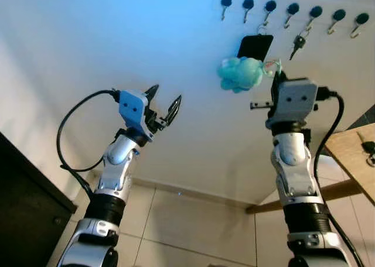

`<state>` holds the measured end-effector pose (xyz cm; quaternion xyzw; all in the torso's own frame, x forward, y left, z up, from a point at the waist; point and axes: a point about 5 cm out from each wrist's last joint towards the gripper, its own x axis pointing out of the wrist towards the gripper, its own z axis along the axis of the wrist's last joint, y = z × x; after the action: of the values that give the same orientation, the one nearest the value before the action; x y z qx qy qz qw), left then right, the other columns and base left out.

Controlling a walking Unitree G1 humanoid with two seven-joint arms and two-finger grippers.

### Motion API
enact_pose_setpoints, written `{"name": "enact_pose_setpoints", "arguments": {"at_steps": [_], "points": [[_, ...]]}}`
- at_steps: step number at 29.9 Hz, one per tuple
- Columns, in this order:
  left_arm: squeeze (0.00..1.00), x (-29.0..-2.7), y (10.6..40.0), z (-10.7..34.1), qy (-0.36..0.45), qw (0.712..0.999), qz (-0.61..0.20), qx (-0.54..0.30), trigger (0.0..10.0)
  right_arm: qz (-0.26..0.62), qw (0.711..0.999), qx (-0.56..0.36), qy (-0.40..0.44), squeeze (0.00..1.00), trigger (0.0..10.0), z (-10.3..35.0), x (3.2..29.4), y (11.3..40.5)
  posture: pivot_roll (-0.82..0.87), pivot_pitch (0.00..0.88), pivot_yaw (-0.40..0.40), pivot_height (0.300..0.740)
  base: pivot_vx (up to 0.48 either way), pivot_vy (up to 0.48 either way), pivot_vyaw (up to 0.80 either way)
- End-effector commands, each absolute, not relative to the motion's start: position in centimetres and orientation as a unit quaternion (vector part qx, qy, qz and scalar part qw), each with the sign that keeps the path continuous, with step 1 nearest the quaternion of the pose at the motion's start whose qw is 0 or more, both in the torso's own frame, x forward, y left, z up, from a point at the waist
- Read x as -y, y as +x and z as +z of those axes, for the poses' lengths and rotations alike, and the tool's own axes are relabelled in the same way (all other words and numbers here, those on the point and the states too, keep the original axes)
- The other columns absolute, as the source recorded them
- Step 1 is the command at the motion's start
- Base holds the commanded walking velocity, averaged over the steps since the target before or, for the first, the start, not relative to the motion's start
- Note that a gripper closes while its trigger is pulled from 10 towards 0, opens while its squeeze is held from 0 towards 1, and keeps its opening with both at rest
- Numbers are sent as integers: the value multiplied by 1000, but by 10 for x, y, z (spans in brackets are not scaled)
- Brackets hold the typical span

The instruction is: Hang keys on a hook

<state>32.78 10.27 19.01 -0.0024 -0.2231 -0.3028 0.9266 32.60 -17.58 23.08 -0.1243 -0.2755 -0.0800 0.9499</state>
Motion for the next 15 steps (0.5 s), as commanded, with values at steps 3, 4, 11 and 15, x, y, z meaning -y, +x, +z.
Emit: {"name": "enact_pose_setpoints", "arguments": {"at_steps": [3,4,11,15], "points": [[0,-93,325,201,-16,918,-320,234,10000,-96,949,277,-114,0,10000,241,178,324,31,74,-51,740,0,0,0],[0,-90,324,210,-18,914,-322,245,10000,-91,951,278,-105,0,10000,247,174,327,30,71,-50,740,0,0,0],[0,-88,323,223,-19,909,-329,254,10000,-72,958,265,-80,0,10000,255,164,335,32,72,-51,740,0,0,0],[0,-91,324,224,-21,912,-323,252,10000,-44,965,248,-72,0,10000,257,154,342,30,74,-51,740,0,0,0]]}}
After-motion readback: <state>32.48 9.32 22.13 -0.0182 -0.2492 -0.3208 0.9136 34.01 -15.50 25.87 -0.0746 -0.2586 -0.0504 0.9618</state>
